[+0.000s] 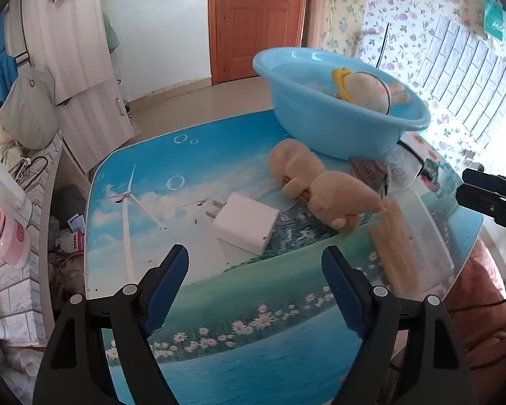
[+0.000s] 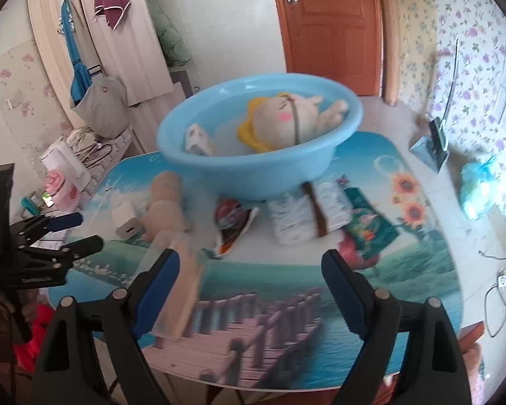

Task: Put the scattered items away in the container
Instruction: 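Grasp the clear toothpick box with the right tool while the left tool grasps the white charger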

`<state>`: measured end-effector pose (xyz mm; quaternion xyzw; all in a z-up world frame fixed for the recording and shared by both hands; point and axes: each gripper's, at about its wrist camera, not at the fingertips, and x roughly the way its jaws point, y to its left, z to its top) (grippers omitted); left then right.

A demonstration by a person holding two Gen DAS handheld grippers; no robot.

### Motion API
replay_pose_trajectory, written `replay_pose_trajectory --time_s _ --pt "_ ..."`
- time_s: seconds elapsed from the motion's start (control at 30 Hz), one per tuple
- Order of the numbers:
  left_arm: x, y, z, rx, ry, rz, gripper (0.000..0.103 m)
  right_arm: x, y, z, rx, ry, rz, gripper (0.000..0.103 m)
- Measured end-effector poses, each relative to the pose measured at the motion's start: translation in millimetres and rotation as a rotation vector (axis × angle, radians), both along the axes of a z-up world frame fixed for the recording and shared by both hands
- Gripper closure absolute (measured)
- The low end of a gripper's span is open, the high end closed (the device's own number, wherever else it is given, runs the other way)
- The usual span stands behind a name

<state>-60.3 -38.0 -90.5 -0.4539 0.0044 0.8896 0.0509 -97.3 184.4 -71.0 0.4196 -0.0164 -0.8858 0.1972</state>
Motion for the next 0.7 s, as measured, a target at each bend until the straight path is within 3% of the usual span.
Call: replay_pose_trajectory --time_s 0.13,0.3,0.7 --pt "-6 -6 -7 -0.016 -0.011 -0.005 0.022 6 -19 -1 -0.017 -0.02 0.053 0.016" --pt "-19 -14 -22 -0.031 -0.037 -0.004 0.022 12 -40 -5 0.031 -0.02 0.106 0.016" --pt "-41 -7 -38 -0.017 -0.042 -0.059 0.022 7 -62 -15 0.081 -0.06 0.144 0.016"
